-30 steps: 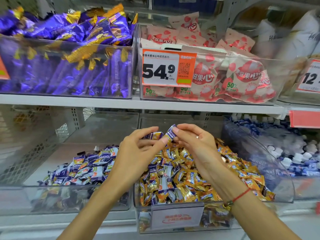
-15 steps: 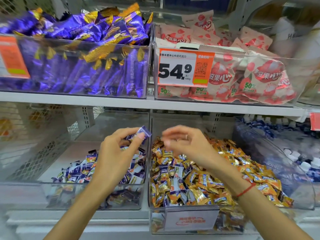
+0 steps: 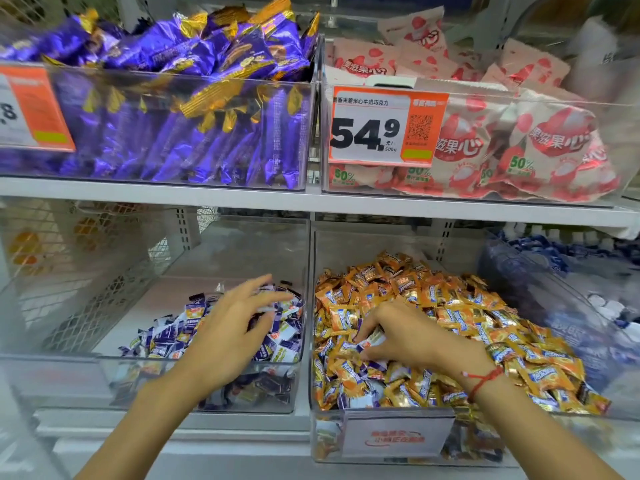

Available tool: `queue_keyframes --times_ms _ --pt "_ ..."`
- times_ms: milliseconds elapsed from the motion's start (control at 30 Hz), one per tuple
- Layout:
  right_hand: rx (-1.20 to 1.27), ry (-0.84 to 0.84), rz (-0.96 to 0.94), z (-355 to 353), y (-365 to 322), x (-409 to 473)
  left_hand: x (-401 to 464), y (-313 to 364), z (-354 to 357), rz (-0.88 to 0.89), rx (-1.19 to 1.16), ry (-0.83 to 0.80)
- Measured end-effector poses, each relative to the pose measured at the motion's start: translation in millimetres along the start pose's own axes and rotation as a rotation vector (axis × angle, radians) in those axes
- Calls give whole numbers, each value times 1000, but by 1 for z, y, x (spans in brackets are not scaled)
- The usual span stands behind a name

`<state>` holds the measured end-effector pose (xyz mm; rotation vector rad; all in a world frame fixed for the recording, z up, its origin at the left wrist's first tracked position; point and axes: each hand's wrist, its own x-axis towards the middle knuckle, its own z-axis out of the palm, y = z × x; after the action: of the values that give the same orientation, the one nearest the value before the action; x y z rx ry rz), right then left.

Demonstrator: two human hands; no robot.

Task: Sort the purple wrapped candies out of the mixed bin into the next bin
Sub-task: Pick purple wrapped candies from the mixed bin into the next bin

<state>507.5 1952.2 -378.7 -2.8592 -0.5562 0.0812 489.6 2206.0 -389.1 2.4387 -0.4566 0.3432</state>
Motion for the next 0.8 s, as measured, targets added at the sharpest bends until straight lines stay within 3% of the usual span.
queue_keyframes --times_ms 167,267,400,600,800 --pt "404 127 61 -21 11 -9 0 35 -1 91 -123 306" --pt "704 163 82 -32 6 -19 -2 55 4 115 -286 306" --pt "994 154 146 -40 -4 -26 -1 72 12 93 -329 224" --pt "1029 152 56 -43 -16 -27 5 82 18 80 -458 231" --pt "841 103 56 -40 -9 -26 10 73 18 7 -361 299"
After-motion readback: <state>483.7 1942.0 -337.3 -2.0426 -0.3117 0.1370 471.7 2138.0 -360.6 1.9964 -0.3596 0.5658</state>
